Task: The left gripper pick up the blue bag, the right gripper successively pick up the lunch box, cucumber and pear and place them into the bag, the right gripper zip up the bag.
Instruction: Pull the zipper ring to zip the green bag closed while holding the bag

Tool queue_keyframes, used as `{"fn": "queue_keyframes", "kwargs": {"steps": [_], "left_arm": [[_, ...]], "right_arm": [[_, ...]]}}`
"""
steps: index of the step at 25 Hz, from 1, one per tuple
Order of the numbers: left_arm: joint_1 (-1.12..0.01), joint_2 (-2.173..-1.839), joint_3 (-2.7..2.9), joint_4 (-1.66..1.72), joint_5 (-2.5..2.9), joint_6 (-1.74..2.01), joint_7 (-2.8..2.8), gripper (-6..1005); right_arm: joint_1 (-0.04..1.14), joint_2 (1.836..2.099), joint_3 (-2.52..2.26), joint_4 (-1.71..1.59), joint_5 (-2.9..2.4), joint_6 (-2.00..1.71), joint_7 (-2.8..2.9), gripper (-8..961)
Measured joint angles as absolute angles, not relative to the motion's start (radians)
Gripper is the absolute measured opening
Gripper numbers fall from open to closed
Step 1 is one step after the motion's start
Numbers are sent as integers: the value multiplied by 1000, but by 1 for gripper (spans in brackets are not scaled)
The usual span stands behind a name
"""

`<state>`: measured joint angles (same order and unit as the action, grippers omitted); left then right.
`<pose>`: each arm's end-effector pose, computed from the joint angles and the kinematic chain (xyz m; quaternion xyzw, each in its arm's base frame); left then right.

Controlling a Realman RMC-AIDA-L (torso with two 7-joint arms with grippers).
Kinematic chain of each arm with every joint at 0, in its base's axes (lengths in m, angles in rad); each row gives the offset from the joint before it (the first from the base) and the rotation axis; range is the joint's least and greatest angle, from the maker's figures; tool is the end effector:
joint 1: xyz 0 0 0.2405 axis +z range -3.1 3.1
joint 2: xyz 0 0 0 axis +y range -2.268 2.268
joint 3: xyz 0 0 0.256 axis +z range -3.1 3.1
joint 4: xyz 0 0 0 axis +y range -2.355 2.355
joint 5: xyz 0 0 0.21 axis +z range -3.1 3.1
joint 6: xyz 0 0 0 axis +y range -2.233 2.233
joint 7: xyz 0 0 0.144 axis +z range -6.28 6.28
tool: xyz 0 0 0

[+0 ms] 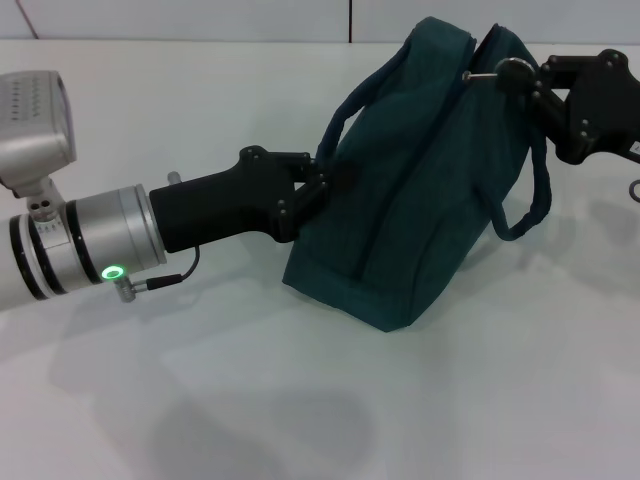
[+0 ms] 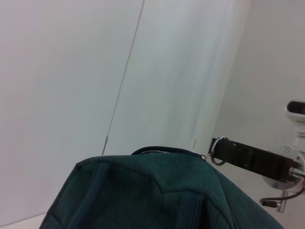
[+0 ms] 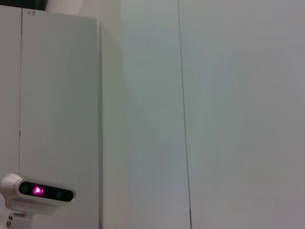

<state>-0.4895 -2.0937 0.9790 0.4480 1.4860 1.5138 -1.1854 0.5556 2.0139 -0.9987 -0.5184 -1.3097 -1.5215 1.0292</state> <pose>-0.2369 0.3159 -0.0349 -0.8921 -0.2028 -0.3819 0.1312 0.2104 0.3576 0.0206 -0.8855 0.0591 0.4081 0.2143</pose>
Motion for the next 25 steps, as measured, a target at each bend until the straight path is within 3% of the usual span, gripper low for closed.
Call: {"fn": "queue_keyframes", "kwargs": {"steps": [12, 20, 25], "left_arm": [[-489, -2089, 983, 450, 1494, 1529, -1184, 43], [-469, -2027, 975, 493, 1499, 1677, -1223, 44], [-432, -2021, 976, 559, 1515, 1681, -1257, 45]], "right_arm": [[560, 2015, -1014, -493, -1310, -1571, 1033, 9], [563, 2015, -1044, -504, -1312, -1670, 1073, 9], [572, 2015, -1069, -504, -1314, -1671, 1078, 9]]}}
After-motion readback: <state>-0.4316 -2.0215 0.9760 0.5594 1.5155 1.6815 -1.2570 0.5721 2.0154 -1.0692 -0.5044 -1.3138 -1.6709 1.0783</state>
